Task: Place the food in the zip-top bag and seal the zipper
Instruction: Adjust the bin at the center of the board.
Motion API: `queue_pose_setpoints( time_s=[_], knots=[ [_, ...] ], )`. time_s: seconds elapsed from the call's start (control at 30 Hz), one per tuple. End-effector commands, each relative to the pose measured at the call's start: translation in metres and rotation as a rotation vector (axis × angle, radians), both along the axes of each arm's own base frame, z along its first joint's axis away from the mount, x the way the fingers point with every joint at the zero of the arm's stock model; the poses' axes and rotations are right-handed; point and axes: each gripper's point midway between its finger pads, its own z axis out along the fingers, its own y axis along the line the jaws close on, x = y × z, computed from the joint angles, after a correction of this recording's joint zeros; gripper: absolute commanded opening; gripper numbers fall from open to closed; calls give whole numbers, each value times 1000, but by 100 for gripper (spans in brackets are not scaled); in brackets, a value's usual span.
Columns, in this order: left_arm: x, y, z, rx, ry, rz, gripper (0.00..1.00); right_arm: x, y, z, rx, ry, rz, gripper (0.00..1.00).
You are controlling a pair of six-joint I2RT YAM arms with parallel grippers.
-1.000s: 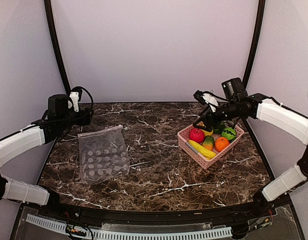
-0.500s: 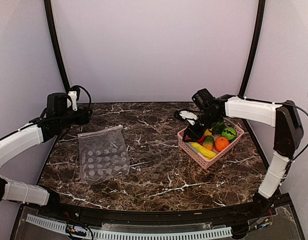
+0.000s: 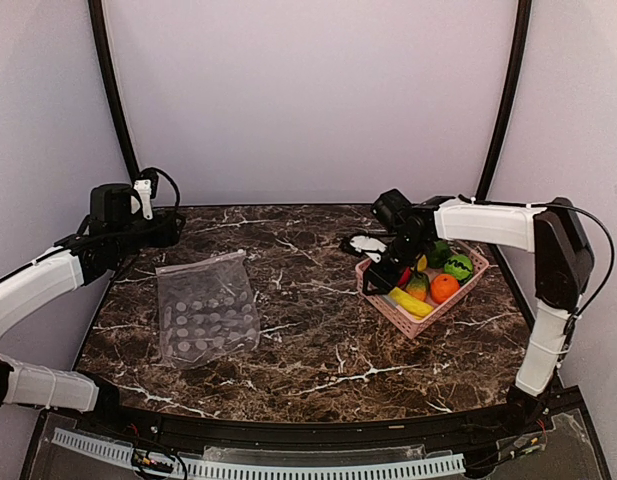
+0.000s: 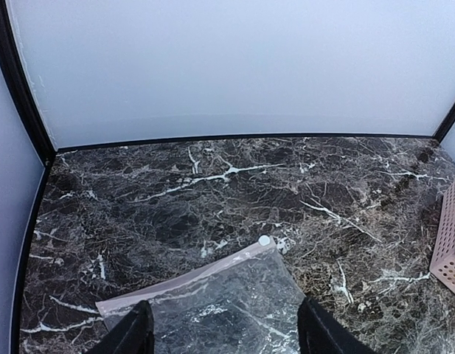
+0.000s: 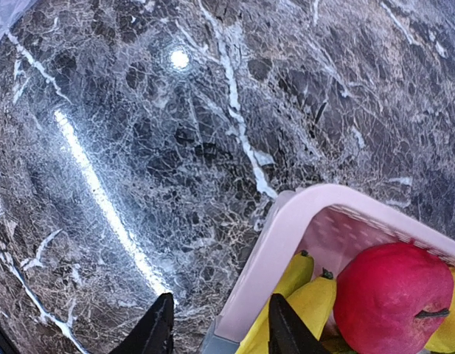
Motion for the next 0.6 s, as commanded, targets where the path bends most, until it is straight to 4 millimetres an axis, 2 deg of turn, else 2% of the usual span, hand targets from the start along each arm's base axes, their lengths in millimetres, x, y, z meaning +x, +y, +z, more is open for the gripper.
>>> queue_pose_setpoints(
  time_s=[0.0,0.2,0.27,0.43,0.57],
  knots=[
    [-4,-5,17,-28,-22,-17,65,-1,1,1,-26,2,0,37],
    [-3,-5,15,-30,-19,-21,66,-21,-2,-5,-60,20,69,19],
    [-3,-7,14,-33,-16,-25,66,-29,-6,-6,-73,23,89,16],
    [-2,-7,10,-29,-3,-27,65,-47,-28,-10,-132,16,121,8],
    [-1,-10,8,-39,4,-40,65,-72,-52,-15,-181,22,175,0]
  ],
)
